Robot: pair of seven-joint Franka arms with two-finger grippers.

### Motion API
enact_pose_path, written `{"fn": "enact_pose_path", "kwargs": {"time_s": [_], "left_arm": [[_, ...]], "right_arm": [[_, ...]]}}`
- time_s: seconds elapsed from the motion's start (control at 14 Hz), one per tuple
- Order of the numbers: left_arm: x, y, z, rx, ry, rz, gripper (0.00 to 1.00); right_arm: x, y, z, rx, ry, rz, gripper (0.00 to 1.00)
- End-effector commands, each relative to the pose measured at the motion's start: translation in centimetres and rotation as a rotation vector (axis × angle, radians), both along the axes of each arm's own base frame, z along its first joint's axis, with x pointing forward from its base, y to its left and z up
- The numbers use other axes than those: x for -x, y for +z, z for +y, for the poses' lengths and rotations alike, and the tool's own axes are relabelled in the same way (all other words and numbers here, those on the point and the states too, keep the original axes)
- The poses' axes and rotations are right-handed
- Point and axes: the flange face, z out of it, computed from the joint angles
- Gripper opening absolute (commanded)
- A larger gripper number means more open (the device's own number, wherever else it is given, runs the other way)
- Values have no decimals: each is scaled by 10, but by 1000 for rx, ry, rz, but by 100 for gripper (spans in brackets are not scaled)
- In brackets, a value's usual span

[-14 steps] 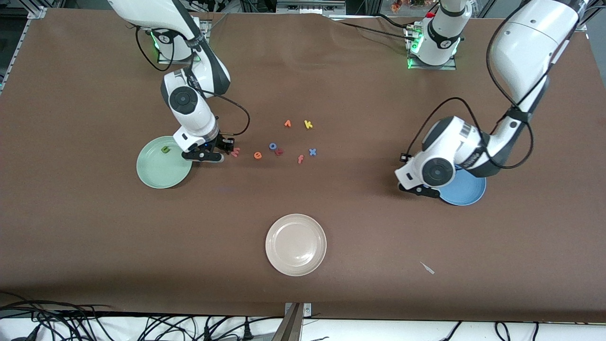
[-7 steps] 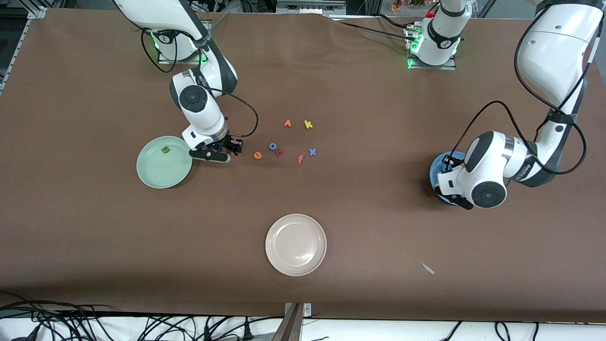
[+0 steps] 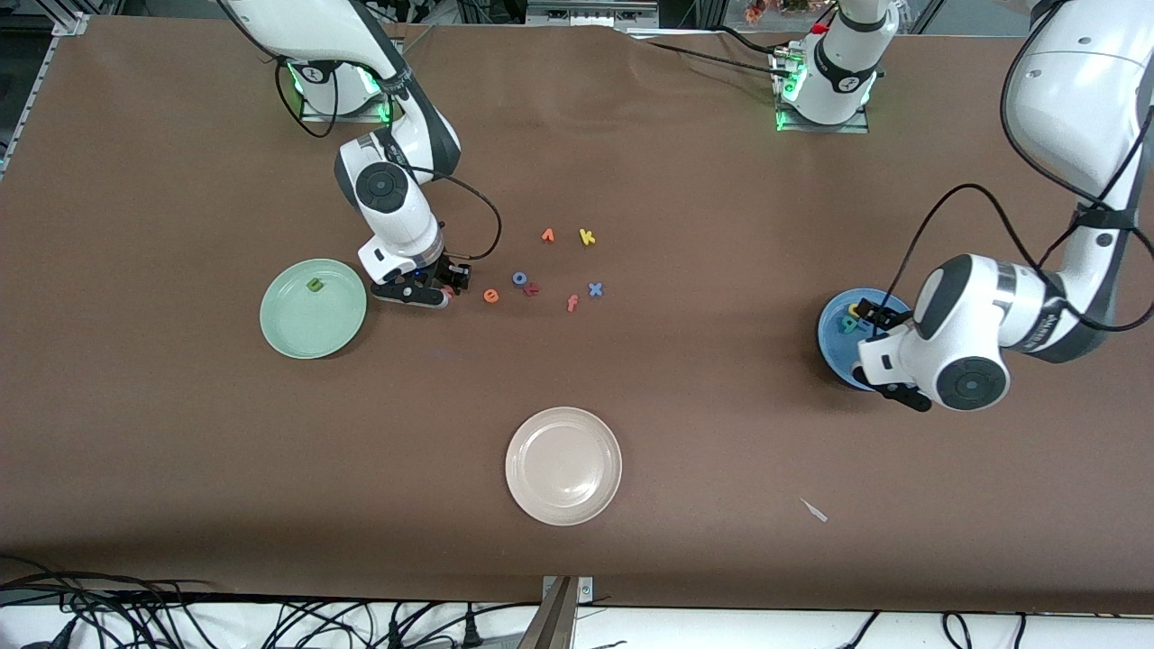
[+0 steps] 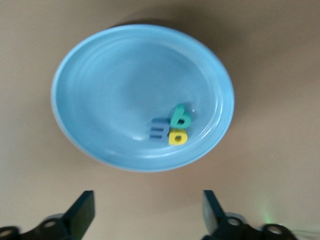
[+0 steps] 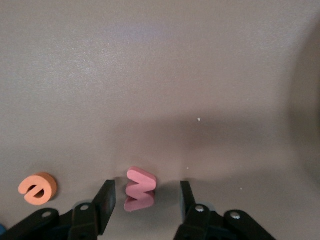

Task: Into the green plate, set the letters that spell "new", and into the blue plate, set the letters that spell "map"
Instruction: 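Move the o to the blue plate while the right gripper grasps the w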

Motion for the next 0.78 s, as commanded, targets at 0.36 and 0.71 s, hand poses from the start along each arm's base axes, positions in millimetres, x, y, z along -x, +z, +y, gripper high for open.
{"fn": "enact_pose_path", "kwargs": {"time_s": [0.36,0.71], "left_arm": [[-8,44,62,54,139,-3,100],[0,100,80,114,287,-173,100]], "right_arm": [[0,-11,8,-7,-6,-10,27],[-13,17,5,9,26,13,3]]}}
